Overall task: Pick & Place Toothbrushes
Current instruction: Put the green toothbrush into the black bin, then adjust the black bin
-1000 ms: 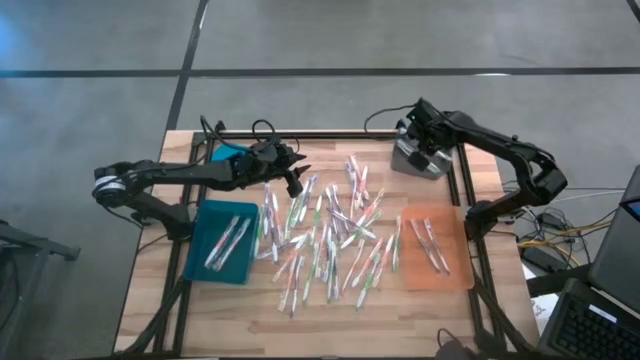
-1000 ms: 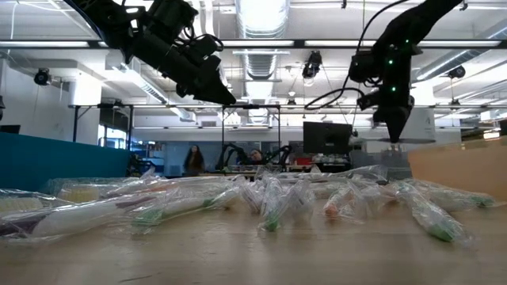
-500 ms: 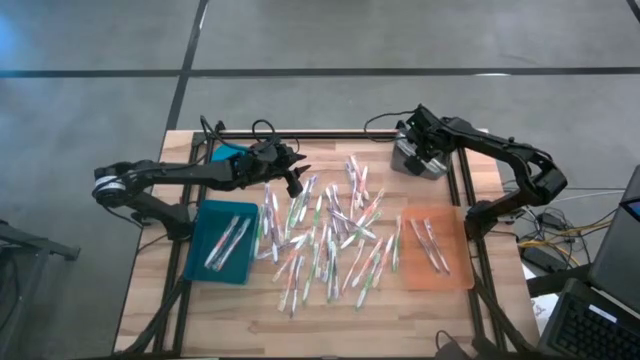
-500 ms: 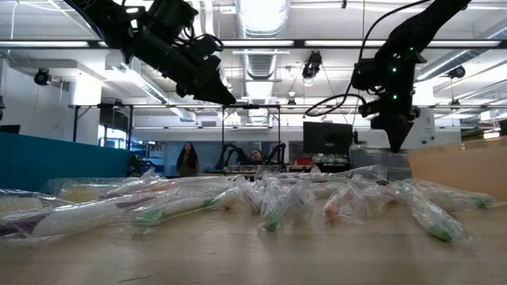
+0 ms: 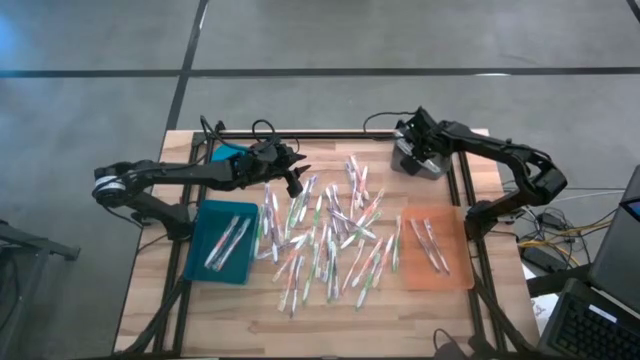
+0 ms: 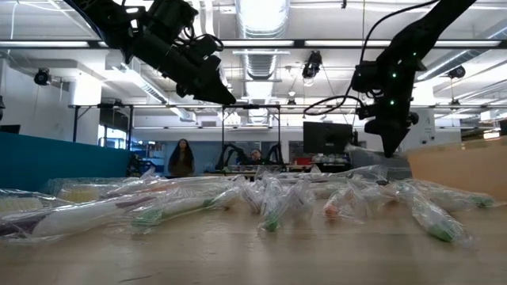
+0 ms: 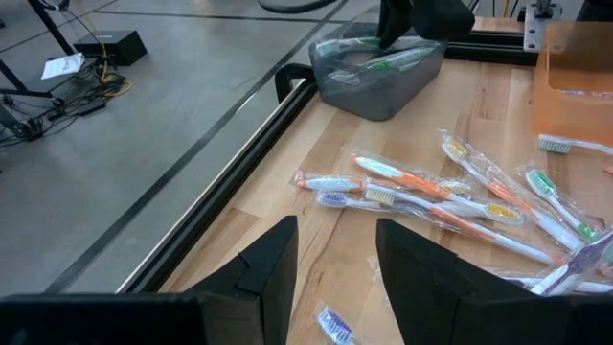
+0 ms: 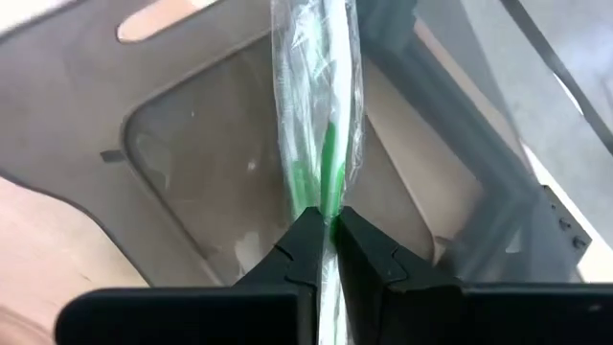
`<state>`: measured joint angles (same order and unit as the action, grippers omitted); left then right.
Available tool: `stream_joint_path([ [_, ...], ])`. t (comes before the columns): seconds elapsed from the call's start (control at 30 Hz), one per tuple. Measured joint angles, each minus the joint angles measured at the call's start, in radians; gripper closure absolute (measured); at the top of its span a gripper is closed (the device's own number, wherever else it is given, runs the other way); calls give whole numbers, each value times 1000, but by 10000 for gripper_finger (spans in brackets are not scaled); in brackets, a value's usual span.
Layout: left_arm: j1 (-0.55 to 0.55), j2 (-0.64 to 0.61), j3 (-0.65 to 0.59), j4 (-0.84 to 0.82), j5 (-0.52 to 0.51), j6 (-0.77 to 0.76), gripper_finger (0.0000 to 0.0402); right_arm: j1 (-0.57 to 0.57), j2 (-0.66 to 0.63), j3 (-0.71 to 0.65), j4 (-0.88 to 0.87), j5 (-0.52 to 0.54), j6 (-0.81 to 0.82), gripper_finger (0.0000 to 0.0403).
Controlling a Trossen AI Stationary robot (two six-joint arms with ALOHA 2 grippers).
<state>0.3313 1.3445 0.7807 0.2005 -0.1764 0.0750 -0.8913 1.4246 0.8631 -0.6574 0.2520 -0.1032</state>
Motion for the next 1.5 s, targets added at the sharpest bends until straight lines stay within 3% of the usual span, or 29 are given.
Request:
stream_joint_path([
  [0.93,0,0,0,0,0,0,252,-61,0,-82,41,-30,17,383],
  [1.5,0,0,0,0,0,0,252,-61,0,-82,47,-34,22,285],
])
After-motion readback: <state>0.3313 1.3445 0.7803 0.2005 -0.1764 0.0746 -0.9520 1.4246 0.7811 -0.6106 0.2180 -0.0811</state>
